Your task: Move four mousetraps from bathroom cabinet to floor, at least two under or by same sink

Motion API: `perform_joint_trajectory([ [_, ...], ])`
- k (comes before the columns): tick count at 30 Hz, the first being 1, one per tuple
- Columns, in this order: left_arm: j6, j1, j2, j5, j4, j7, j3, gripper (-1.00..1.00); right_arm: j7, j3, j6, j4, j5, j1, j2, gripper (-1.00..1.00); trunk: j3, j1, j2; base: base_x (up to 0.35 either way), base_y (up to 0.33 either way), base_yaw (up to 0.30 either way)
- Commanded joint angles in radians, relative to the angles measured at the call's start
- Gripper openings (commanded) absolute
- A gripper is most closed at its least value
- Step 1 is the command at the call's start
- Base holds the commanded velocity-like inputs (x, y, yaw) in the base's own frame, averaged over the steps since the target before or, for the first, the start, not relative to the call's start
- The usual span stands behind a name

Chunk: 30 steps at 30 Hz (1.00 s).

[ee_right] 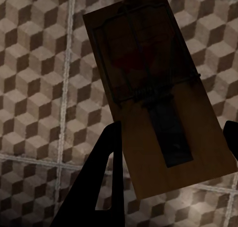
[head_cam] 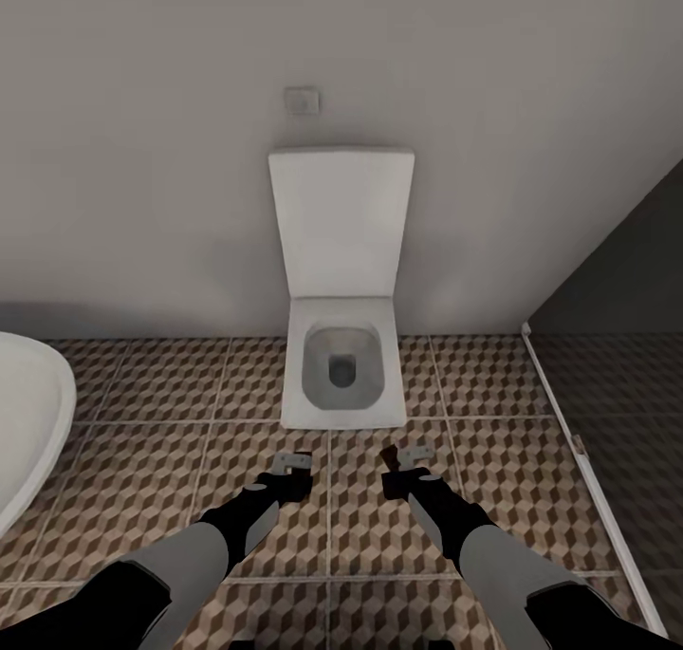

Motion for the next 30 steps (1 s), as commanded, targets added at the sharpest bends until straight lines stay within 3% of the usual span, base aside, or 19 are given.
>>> perform_joint_trajectory([
  [1, 0.005, 0.000, 0.000, 0.007, -0.002, 0.009, -0.009, -1.00, -0.006, 0.009, 0.006, -0.002, -0.008, 0.000, -0.001, -1.00, -0.004, 0.004, -0.008, 0.000, 0.000, 0.000],
  [30, 0.005, 0.000, 0.000, 0.007, -0.002, 0.009, -0.009, -1.00, -0.006, 0.009, 0.005, -0.002, -0.009, 0.000, 0.000, -1.00, -0.095, 0.115, -0.211, 0.000, 0.000, 0.000],
])
